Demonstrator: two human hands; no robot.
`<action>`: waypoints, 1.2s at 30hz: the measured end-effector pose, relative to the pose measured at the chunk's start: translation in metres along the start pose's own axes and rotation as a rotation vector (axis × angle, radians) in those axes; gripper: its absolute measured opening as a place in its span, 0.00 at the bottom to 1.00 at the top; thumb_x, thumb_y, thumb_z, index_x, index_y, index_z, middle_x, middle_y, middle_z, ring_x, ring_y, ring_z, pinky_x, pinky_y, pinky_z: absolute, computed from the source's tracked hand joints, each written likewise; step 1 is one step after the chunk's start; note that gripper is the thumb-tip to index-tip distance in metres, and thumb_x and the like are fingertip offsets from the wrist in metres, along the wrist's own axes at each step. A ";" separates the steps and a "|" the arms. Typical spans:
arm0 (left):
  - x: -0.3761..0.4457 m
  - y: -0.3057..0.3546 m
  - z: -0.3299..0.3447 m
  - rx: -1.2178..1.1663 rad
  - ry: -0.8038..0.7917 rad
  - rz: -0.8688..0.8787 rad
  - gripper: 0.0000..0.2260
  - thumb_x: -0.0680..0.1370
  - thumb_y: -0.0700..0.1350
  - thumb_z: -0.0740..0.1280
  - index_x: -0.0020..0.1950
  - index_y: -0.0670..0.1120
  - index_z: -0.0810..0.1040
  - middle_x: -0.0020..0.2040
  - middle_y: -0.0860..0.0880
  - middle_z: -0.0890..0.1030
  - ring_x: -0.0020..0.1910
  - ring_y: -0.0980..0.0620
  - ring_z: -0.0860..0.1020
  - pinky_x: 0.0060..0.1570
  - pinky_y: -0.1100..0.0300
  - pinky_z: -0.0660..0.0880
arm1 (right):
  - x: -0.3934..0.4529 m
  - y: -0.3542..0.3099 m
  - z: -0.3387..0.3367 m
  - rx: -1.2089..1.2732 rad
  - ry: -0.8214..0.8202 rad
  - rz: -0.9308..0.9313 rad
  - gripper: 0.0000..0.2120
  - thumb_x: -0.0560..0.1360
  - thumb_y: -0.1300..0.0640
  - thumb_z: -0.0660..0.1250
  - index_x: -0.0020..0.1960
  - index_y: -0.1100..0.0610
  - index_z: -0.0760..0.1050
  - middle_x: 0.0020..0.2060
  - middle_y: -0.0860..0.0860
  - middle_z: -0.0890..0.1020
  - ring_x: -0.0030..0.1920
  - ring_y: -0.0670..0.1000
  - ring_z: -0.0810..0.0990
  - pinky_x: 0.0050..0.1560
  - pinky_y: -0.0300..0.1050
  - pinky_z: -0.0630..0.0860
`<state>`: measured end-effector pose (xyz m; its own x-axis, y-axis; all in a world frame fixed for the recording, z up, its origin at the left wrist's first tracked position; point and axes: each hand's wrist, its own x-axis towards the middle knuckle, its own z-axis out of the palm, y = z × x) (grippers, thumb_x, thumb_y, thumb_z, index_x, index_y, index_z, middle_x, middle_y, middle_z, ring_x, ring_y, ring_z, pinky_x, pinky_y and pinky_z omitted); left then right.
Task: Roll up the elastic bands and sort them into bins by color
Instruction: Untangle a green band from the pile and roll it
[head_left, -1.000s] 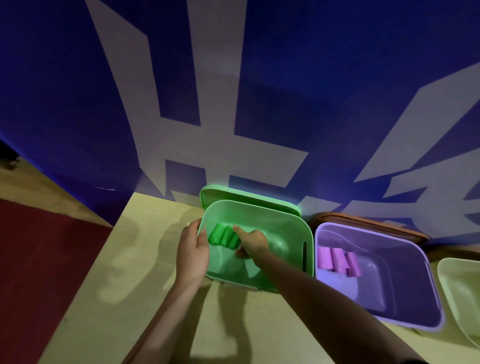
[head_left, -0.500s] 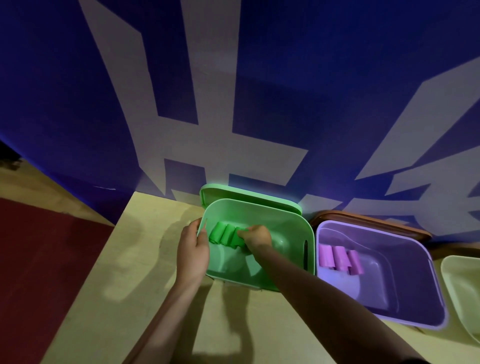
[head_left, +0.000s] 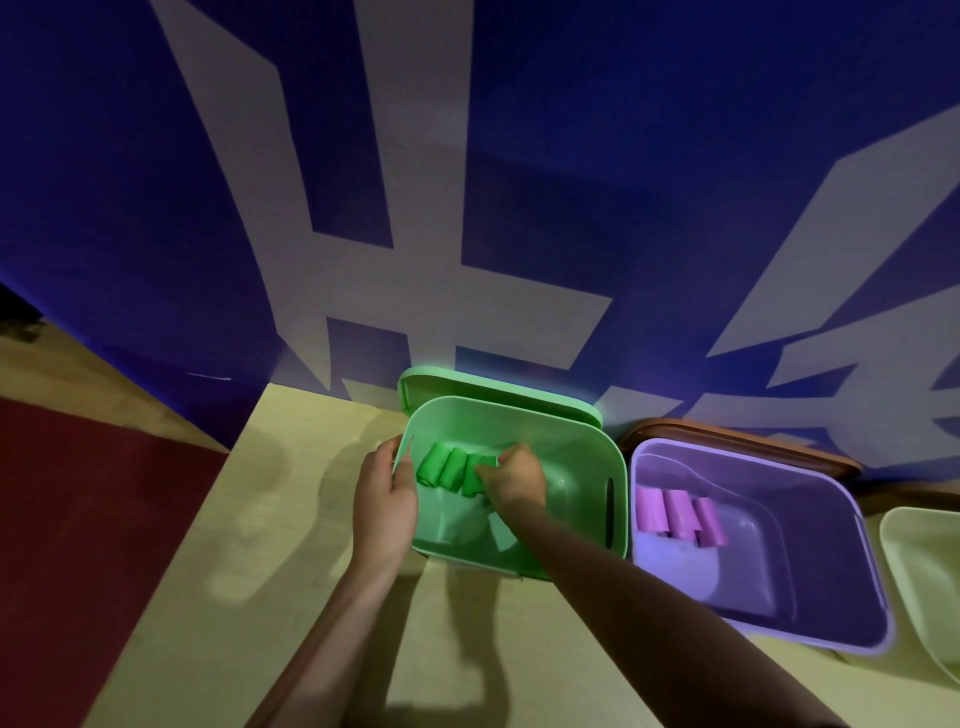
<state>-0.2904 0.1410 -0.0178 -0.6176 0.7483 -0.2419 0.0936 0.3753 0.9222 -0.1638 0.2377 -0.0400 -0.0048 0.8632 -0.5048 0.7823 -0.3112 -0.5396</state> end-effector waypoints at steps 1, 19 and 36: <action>0.000 0.000 0.000 -0.001 -0.002 -0.001 0.16 0.77 0.55 0.55 0.61 0.56 0.75 0.54 0.53 0.78 0.53 0.51 0.78 0.54 0.42 0.77 | 0.000 -0.001 -0.001 -0.017 0.001 0.002 0.11 0.75 0.55 0.68 0.53 0.60 0.74 0.44 0.54 0.77 0.47 0.54 0.77 0.47 0.46 0.75; -0.001 0.001 0.000 -0.016 0.003 0.002 0.17 0.76 0.55 0.56 0.61 0.55 0.75 0.55 0.52 0.79 0.54 0.51 0.78 0.55 0.43 0.76 | 0.000 -0.009 0.003 0.083 -0.100 0.006 0.17 0.73 0.55 0.68 0.29 0.55 0.67 0.27 0.51 0.70 0.32 0.52 0.71 0.36 0.42 0.68; 0.000 0.000 0.000 -0.023 -0.003 -0.005 0.15 0.77 0.55 0.56 0.60 0.55 0.76 0.53 0.52 0.79 0.52 0.50 0.79 0.53 0.42 0.77 | -0.001 -0.005 0.004 0.241 -0.188 0.063 0.10 0.73 0.63 0.67 0.34 0.57 0.72 0.30 0.55 0.75 0.29 0.51 0.74 0.33 0.47 0.76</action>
<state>-0.2906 0.1409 -0.0183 -0.6160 0.7481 -0.2469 0.0726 0.3661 0.9278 -0.1699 0.2365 -0.0394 -0.0936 0.7580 -0.6455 0.6148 -0.4660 -0.6363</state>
